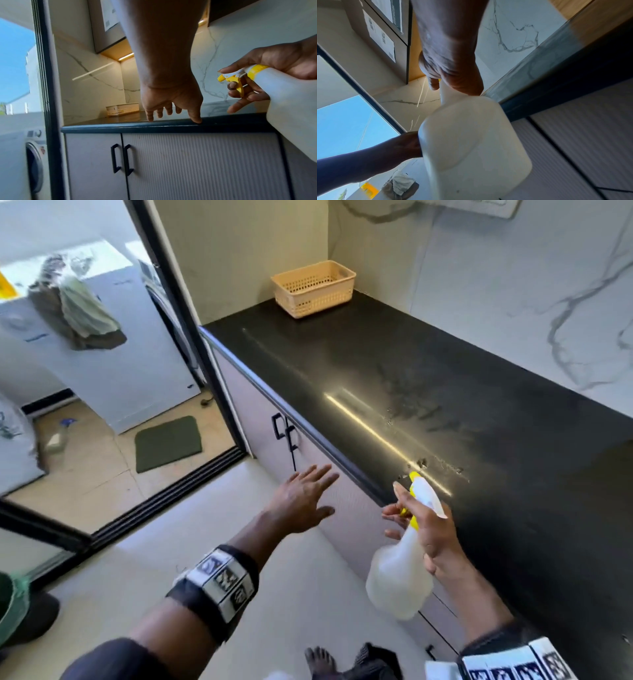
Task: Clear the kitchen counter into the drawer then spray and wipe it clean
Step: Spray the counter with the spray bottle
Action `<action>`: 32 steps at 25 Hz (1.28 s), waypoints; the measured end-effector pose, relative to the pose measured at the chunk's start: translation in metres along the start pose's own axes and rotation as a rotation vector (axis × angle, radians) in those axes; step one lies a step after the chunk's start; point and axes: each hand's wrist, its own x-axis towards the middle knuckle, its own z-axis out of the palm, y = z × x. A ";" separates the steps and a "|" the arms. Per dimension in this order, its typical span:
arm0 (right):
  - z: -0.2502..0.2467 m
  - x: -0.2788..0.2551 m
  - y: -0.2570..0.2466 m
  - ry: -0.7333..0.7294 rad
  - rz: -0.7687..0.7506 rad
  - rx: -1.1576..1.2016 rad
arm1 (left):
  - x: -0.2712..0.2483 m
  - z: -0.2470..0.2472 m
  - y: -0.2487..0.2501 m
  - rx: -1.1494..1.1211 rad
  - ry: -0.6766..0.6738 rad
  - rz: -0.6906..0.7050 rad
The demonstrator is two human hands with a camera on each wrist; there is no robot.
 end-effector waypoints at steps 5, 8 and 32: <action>0.057 0.062 -0.017 0.076 0.090 0.032 | 0.107 -0.038 -0.074 0.115 -0.040 0.058; 0.096 0.098 -0.028 0.019 0.216 0.082 | 0.146 -0.049 -0.119 0.114 -0.090 0.150; 0.341 0.498 -0.295 0.012 -0.152 0.147 | 0.451 -0.238 -0.420 -0.103 -0.214 -0.231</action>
